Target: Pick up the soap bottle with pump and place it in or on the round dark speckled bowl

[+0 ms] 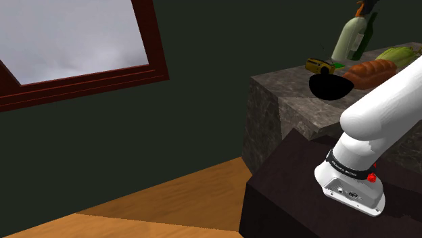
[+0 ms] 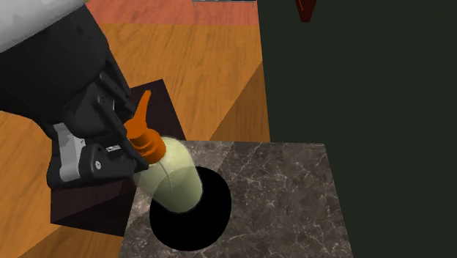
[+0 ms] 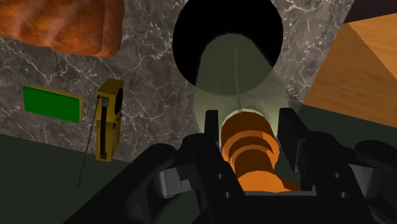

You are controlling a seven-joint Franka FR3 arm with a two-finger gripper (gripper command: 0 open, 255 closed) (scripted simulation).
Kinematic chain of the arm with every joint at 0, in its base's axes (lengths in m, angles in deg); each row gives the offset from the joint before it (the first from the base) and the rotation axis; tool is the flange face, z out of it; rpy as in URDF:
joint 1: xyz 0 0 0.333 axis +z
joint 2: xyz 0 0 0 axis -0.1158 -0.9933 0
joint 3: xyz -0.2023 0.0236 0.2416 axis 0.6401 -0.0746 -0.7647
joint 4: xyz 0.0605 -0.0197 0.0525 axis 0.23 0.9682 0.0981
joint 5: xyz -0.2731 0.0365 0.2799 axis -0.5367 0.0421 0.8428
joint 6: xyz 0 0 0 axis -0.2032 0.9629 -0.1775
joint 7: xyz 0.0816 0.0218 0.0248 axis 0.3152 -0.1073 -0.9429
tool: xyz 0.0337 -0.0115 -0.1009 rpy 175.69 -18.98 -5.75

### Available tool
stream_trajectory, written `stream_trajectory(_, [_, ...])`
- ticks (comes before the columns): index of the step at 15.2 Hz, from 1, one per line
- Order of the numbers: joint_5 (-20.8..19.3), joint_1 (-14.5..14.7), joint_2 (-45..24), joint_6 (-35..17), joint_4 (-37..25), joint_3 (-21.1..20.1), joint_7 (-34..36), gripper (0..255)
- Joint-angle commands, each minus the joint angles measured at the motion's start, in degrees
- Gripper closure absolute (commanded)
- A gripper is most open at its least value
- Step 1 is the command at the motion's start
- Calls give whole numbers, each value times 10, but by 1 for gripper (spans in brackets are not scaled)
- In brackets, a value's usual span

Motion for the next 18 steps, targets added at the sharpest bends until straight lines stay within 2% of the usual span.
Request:
stream_trajectory(1, [-3, -2, 7, -18, 24, -1, 2, 255])
stream_trajectory(18, [-25, -14, 41, -147, 183, 3, 14, 255])
